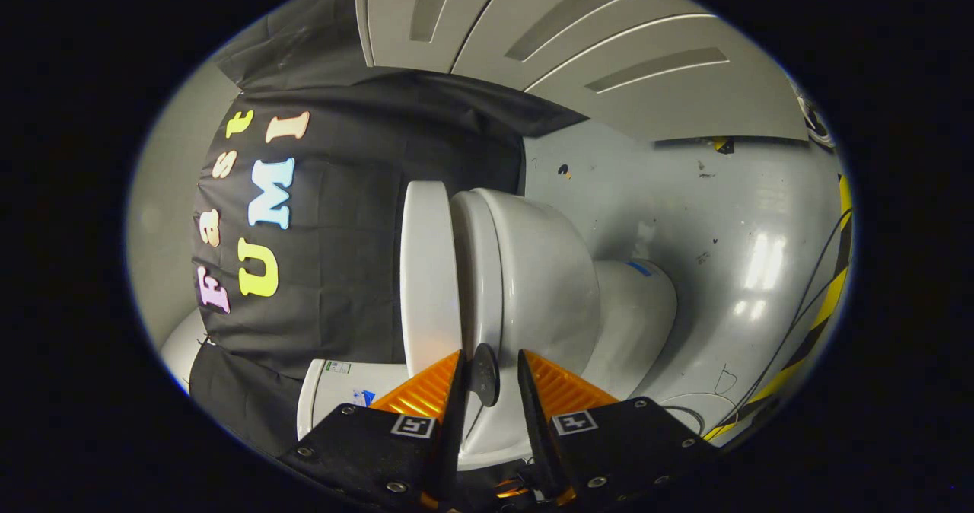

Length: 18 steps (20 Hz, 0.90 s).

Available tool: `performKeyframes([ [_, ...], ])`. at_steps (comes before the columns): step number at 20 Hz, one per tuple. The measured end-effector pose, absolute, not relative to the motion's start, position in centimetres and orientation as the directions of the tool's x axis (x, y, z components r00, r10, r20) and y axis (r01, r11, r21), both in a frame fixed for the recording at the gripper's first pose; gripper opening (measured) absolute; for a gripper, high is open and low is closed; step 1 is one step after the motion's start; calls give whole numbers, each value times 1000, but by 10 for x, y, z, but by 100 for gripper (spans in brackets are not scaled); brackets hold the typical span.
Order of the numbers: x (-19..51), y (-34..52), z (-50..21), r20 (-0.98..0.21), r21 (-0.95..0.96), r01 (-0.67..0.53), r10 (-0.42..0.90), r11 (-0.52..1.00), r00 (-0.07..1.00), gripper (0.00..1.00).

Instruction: Open the toilet lid.

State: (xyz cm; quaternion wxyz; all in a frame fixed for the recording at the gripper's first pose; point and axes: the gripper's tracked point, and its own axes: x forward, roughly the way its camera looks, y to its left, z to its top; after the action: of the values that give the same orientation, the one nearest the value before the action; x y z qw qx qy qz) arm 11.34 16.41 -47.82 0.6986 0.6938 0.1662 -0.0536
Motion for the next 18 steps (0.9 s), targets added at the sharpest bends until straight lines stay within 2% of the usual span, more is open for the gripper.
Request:
performKeyframes([
  [1, 115, 165, -478, -307, 952, 305, 158, 34, 939, 40],
  [3, 116, 167, -475, -304, 953, 297, 162, 62, 939, 28],
  [4, 116, 166, -473, -307, 951, 297, 157, 82, 939, 14],
  [5, 115, 166, -474, -317, 947, 305, 157, 100, 935, 11],
  [11, 116, 165, -469, -326, 944, 312, 151, 107, 933, 8],
  [12, 116, 166, -469, -329, 942, 312, 148, 125, 933, 3],
  [14, 116, 165, -468, -333, 939, 314, 143, 142, 932, 0],
  [18, 116, 166, -467, -342, 932, 315, 140, 181, 929, 0],
])
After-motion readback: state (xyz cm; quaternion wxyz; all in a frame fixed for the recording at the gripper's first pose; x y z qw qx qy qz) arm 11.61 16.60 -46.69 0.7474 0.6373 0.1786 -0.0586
